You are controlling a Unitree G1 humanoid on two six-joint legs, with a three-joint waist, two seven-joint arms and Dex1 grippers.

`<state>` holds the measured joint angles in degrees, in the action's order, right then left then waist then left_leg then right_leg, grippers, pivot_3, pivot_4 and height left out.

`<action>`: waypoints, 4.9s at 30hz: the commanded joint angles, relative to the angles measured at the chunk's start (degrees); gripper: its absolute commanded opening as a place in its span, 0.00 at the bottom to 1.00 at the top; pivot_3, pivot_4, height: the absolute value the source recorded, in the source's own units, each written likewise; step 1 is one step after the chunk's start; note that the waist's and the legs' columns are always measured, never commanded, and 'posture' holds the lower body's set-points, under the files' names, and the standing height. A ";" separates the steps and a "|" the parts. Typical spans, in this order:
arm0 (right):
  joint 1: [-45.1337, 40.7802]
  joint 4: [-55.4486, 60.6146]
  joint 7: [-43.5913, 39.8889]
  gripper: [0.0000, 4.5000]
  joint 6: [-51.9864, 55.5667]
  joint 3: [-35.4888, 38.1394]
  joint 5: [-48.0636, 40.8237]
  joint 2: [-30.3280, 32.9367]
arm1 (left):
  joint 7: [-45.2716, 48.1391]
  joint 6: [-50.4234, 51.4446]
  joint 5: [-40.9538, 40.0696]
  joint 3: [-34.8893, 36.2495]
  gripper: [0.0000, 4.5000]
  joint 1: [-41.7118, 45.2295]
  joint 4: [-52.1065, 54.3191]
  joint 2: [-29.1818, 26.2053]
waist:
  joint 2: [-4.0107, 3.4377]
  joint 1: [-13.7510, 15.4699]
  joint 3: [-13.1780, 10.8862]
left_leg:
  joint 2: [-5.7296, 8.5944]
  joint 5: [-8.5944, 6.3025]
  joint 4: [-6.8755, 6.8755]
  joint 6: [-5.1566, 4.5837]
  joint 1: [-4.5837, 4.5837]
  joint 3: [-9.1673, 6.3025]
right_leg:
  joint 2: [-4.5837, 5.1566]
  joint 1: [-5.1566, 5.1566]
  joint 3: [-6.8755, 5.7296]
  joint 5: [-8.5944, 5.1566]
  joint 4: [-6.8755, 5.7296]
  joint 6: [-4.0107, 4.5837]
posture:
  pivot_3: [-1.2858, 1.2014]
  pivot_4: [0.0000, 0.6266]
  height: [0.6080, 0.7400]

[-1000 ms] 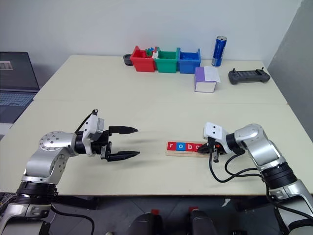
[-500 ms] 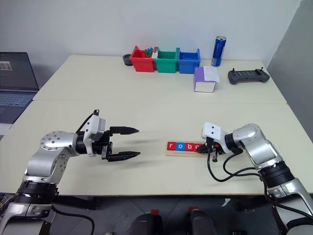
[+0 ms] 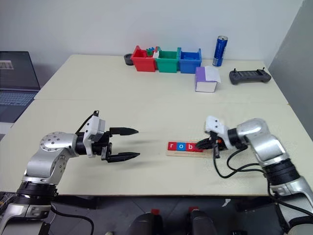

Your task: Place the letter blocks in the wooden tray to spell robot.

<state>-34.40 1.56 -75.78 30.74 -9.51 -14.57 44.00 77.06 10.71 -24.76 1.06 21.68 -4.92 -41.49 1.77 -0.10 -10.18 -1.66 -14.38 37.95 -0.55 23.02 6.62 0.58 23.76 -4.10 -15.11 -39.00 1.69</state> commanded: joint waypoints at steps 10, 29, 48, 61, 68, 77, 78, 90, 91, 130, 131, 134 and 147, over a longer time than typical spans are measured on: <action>11.91 0.07 25.49 0.52 13.49 28.46 -7.93 -1.10 | -0.08 -1.08 -0.38 0.76 1.00 -0.22 0.81 0.66 | 0.01 0.03 0.01 | 0.01 0.01 -0.08 0.02 -0.01 -0.01 | 0.02 -0.01 -0.02 -0.03 -0.01 0.05 | 0.52 0.24 1.00; 12.34 -17.45 41.55 0.98 3.76 22.94 0.80 -7.60 | 1.05 -1.11 0.01 -0.09 1.00 1.41 -0.43 1.18 | -0.01 -0.37 0.01 | 0.01 0.01 -0.07 0.00 -0.06 0.08 | -0.01 -0.01 0.07 -0.02 -0.05 0.01 | 0.52 0.24 1.00; 26.22 22.58 69.27 0.33 16.27 28.88 -0.20 -26.69 | 3.57 -1.84 0.29 -1.38 1.00 3.28 -2.94 1.24 | -0.02 -0.36 0.04 | -0.02 0.01 -0.12 0.02 -0.05 0.04 | -0.02 0.03 0.07 -0.02 -0.08 -0.02 | 0.52 0.24 1.00; 29.11 27.59 77.98 0.40 22.74 21.19 5.14 -34.24 | 4.95 -2.62 1.34 -2.88 1.00 5.85 -5.79 2.40 | 0.00 -0.28 0.08 | 0.02 -0.01 -0.10 -0.01 -0.02 0.03 | -0.02 0.05 0.07 -0.02 -0.03 -0.01 | 0.52 0.24 1.00; 24.15 23.97 71.04 0.94 21.36 21.87 3.07 -27.52 | 5.11 -3.08 1.97 -3.10 1.00 5.24 -5.89 2.47 | 0.00 -0.30 0.07 | 0.01 -0.04 -0.11 -0.06 -0.01 0.04 | -0.05 0.08 0.08 -0.03 -0.04 0.00 | 0.52 0.24 1.00; 23.65 2.42 14.54 1.00 1.05 16.29 -5.34 8.95 | 4.95 -3.50 2.39 -2.81 1.00 6.07 -6.44 2.62 | -0.01 0.20 0.03 | 0.06 -0.17 -0.12 -0.29 0.04 0.01 | -0.09 0.06 0.05 -0.04 0.10 0.00 | 0.52 0.24 1.00; 23.13 -1.03 11.17 1.00 -2.60 15.18 -4.64 10.69 | 4.96 -3.64 2.49 -2.79 1.00 6.01 -6.44 2.54 | 0.02 0.16 0.02 | 0.05 -0.19 -0.12 -0.32 0.04 0.00 | -0.11 0.01 0.03 -0.04 0.15 -0.01 | 0.52 0.24 1.00; 2.53 -35.37 -2.51 1.00 -30.27 2.74 8.22 8.47 | 4.54 -3.94 2.22 -1.42 1.00 3.65 -4.72 0.58 | 0.06 -1.34 -0.03 | -0.06 -0.11 -0.08 -0.21 -0.06 0.08 | -0.17 0.02 0.13 0.02 0.00 -0.09 | 0.52 0.24 1.00; 2.06 -36.44 -3.13 1.00 -31.35 2.24 8.79 8.05 | 4.42 -3.85 2.14 -1.33 1.00 3.42 -4.48 0.47 | 0.06 -1.32 -0.03 | -0.05 -0.03 -0.06 -0.06 -0.06 0.09 | -0.16 0.01 0.14 0.02 0.00 -0.09 | 0.52 0.24 1.00; -2.18 -13.11 0.46 0.32 -12.01 -4.25 10.14 0.24 | 4.02 -4.27 2.01 -0.82 1.00 2.22 -3.39 -0.05 | 0.04 -1.17 -0.03 | 0.01 -0.01 -0.01 -0.02 -0.07 0.09 | -0.01 -0.02 0.11 0.03 -0.02 -0.05 | 0.52 0.24 1.00; -2.35 -13.65 0.28 0.32 -12.39 -4.34 10.18 0.31 | 3.94 -4.38 2.03 -0.76 1.00 1.88 -3.24 -0.08 | 0.04 -1.17 -0.03 | 0.01 -0.01 -0.01 -0.02 -0.07 0.09 | -0.01 -0.02 0.11 0.03 -0.02 -0.05 | 0.52 0.24 1.00; -3.16 -15.67 -0.27 0.32 -13.85 -4.69 10.59 0.21 | 3.55 -4.49 2.05 -0.68 1.00 1.32 -3.04 -0.11 | 0.04 -1.19 -0.03 | 0.01 -0.01 -0.01 -0.02 -0.08 0.09 | -0.01 -0.02 0.11 0.03 -0.03 -0.05 | 0.52 0.24 1.00; -5.84 -22.50 -1.61 0.32 -19.44 -7.40 14.10 -1.86 | 2.59 -4.04 1.57 0.21 1.00 -0.18 -1.60 -0.78 | 0.04 -1.35 -0.03 | 0.00 0.00 -0.01 -0.01 -0.08 0.10 | -0.01 -0.01 0.10 0.03 -0.04 -0.05 | 0.52 0.24 1.00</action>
<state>-38.54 -20.91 -77.24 12.54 -17.04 -0.96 42.18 80.23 7.07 -22.45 -0.31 21.55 -8.62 -41.34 1.81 -1.45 -10.21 -1.66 -14.38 37.94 -0.55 22.94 6.71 0.57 23.75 -4.00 -15.08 -39.05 1.64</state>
